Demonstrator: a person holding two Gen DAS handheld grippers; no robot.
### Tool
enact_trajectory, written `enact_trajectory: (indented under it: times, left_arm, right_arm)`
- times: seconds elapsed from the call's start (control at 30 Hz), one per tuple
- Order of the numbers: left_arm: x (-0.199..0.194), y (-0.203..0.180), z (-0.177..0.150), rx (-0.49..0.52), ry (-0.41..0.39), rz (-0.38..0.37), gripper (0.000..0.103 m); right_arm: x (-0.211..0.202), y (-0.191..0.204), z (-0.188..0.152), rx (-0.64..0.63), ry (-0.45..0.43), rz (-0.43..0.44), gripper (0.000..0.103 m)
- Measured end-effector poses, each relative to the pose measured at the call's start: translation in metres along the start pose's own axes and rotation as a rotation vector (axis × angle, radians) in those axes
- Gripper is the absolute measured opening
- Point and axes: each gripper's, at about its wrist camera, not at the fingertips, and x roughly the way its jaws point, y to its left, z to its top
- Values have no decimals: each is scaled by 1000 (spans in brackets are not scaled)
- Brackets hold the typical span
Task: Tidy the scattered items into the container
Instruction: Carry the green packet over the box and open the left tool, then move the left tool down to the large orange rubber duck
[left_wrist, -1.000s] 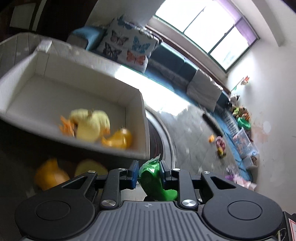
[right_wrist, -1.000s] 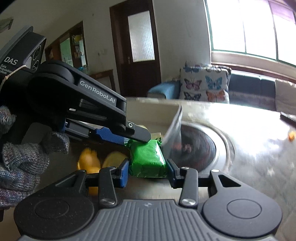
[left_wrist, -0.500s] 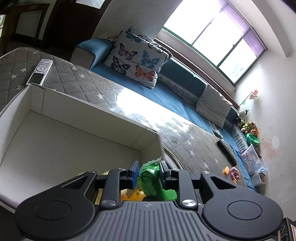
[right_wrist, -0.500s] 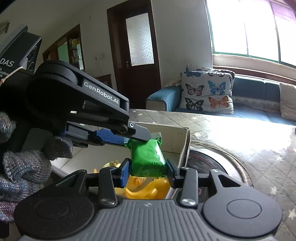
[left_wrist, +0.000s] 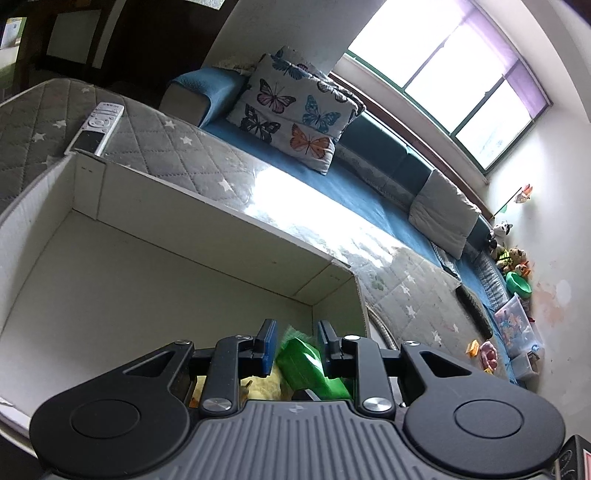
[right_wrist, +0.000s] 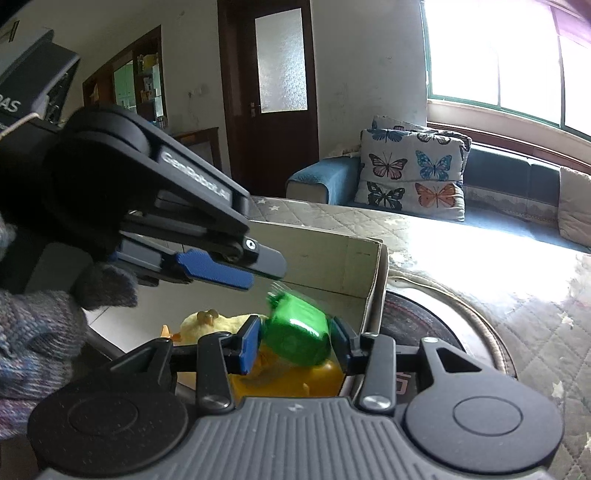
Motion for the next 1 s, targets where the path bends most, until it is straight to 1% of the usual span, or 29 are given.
enact_trajectory:
  times: [0.23, 0.5, 0.57, 0.6, 0.63, 0.9, 0.97, 1.0]
  left_arm:
    - [-28, -2, -8, 14, -27, -9, 27]
    - [-63, 0, -31, 29, -39, 3, 27]
    - [-71, 0, -38, 34, -40, 7, 27]
    - [-75, 1, -42, 37, -41, 8, 27]
    - [-79, 2, -45, 39, -42, 9, 27]
    - [-101, 11, -74, 35, -42, 32, 27]
    - [-106, 16, -80, 28, -44, 39, 28]
    - [-108, 18, -83, 23, -47, 44, 28]
  right_arm:
    - [-14, 2, 1, -24, -12, -5, 42]
    - [-52, 10, -8, -46, -40, 7, 43]
    - [-62, 12, -13, -51, -40, 15, 45]
    - [-68, 14, -16, -53, -42, 18, 49]
    - [-74, 16, -19, -55, -45, 20, 50]
    - [-103, 31, -45, -63, -27, 54, 50]
    - [-107, 35, -51, -64, -21, 69, 52]
    - [-108, 37, -53, -64, -16, 76, 54]
